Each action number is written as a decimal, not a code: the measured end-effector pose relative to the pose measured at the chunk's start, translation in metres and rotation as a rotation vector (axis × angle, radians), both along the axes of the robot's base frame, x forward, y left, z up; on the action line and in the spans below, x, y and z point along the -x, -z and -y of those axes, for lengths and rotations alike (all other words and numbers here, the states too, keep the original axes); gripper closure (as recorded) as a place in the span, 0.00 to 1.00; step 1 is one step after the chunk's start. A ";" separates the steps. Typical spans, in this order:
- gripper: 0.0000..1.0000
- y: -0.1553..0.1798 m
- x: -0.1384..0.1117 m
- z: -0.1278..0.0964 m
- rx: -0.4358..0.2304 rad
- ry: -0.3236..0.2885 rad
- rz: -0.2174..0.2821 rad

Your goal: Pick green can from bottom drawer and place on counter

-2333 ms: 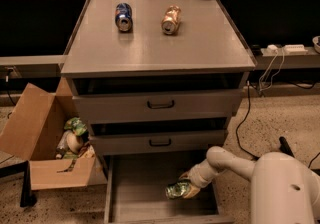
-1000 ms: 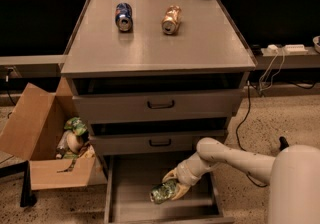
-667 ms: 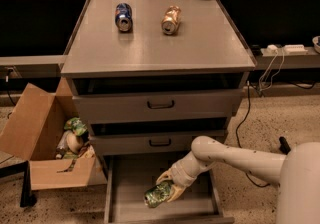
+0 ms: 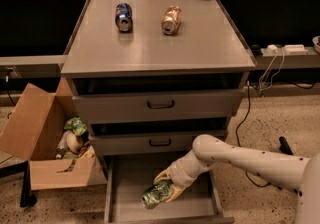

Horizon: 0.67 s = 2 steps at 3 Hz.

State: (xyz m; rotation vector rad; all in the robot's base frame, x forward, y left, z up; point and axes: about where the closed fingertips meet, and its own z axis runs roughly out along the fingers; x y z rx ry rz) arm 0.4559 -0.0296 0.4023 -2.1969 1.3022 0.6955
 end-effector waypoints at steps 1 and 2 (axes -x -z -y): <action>1.00 -0.011 -0.003 -0.003 -0.024 0.014 -0.010; 1.00 -0.096 -0.007 -0.006 -0.135 -0.013 0.054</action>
Offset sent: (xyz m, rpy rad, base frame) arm 0.0146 0.0050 0.2039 0.2772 -0.1468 0.0529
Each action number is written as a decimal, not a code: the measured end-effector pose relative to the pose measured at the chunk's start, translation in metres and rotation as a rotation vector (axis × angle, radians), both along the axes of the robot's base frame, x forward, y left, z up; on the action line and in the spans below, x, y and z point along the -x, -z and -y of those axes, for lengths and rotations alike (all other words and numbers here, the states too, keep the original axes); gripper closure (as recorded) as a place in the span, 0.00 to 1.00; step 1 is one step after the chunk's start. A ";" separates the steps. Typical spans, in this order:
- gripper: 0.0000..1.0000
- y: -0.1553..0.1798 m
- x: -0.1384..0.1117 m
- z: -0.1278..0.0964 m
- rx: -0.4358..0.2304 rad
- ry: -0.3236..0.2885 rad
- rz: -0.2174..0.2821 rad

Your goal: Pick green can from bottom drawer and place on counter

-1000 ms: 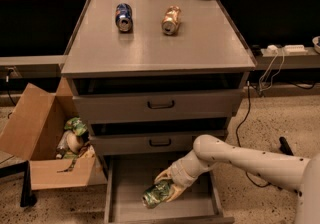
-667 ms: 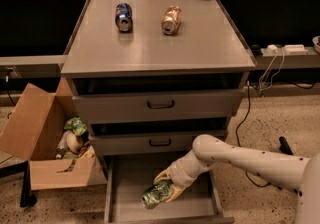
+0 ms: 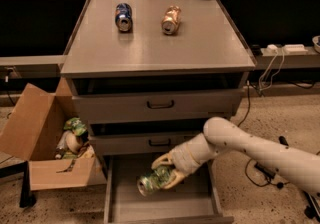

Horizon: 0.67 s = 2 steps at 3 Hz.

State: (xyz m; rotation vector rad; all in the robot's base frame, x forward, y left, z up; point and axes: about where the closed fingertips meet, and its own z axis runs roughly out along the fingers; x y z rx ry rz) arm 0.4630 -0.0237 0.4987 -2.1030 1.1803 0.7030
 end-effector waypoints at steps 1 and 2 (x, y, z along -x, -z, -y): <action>1.00 -0.097 -0.002 -0.004 -0.083 -0.039 0.116; 1.00 -0.149 0.005 -0.008 -0.077 -0.077 0.211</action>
Offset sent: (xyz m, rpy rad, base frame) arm -0.0112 0.0093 0.2132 0.0677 -0.3293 0.1150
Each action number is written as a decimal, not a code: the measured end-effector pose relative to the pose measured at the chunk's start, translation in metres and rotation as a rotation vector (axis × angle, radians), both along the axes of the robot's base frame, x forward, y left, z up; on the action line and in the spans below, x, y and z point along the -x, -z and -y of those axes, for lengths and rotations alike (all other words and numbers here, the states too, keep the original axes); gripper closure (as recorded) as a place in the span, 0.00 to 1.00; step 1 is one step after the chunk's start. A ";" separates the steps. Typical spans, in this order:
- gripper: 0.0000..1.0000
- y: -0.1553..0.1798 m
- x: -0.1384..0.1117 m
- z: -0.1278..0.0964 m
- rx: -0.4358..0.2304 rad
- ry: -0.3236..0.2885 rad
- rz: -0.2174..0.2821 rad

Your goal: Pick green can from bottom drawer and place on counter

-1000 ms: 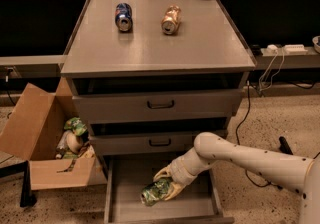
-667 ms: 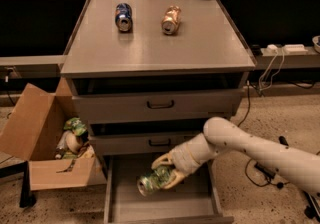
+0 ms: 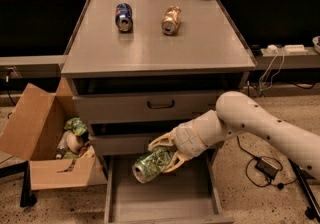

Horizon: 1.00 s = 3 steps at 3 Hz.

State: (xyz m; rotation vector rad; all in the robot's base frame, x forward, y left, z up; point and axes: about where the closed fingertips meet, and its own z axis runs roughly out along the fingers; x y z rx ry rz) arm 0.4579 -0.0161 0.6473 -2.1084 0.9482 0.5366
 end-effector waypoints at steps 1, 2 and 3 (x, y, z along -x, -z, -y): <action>1.00 -0.005 0.000 -0.001 0.004 -0.002 0.010; 1.00 -0.035 -0.008 0.000 -0.012 0.021 0.035; 1.00 -0.107 -0.020 0.012 -0.049 0.064 0.102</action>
Offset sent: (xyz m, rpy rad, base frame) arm 0.0230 -0.0055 0.0899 0.0377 -0.0832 -0.0693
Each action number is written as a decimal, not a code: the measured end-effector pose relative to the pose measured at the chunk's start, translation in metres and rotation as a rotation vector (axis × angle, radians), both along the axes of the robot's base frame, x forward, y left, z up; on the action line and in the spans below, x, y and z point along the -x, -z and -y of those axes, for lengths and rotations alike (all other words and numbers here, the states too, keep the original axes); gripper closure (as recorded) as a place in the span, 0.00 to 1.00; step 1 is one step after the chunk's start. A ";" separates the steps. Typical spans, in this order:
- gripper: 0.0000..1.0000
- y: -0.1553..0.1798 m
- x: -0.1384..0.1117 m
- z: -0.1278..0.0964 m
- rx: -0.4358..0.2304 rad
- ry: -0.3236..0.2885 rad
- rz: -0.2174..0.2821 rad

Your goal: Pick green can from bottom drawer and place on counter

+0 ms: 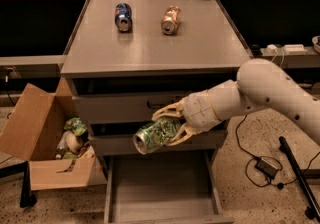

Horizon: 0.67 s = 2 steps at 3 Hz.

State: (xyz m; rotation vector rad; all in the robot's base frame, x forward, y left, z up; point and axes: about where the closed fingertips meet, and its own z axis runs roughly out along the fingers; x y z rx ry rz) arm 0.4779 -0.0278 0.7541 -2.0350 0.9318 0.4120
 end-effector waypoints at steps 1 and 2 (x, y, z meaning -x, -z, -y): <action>1.00 -0.059 -0.019 0.015 -0.032 0.010 0.052; 1.00 -0.080 -0.031 0.023 -0.049 0.027 0.086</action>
Offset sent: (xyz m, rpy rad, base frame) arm 0.0174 -0.0141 0.0550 0.0300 -0.0488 -0.0097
